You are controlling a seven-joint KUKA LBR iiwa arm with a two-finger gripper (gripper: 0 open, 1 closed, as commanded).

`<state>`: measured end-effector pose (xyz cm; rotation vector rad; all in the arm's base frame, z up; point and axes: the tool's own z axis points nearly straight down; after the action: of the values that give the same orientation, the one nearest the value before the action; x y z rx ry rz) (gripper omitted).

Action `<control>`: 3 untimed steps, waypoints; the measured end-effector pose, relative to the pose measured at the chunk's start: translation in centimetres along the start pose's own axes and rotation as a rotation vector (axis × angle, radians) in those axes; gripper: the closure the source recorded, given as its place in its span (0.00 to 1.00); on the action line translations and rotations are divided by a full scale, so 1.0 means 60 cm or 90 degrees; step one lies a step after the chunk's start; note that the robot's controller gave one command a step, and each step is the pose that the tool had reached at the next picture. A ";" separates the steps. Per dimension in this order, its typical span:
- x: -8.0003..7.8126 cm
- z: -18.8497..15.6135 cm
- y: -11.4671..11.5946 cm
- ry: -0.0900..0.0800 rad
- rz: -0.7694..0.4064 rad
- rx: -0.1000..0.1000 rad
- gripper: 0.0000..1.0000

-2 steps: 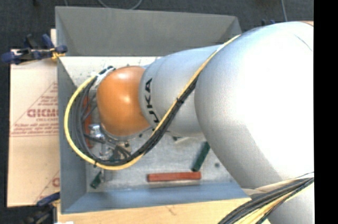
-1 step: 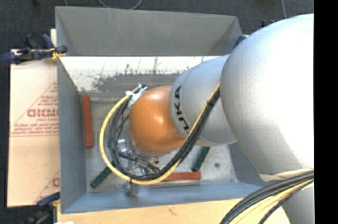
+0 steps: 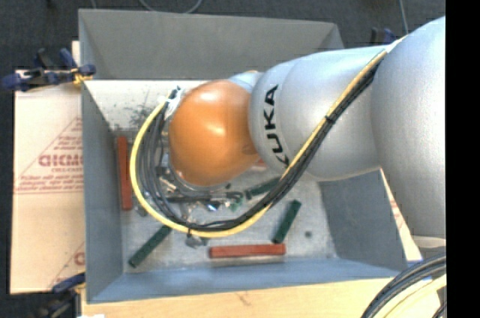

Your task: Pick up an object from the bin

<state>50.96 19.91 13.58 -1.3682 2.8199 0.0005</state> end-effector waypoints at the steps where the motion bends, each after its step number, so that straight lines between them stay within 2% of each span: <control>1: -0.020 0.112 0.026 0.004 -0.246 -0.004 0.00; 2: -0.022 0.108 0.025 0.002 -0.243 -0.003 1.00; 3: -0.112 -0.094 -0.061 -0.003 -0.242 0.004 1.00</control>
Offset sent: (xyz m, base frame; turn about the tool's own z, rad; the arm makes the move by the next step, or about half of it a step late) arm -0.0043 0.0197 -0.0658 -0.3888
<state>57.95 22.88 19.29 -1.8726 2.5045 -0.0060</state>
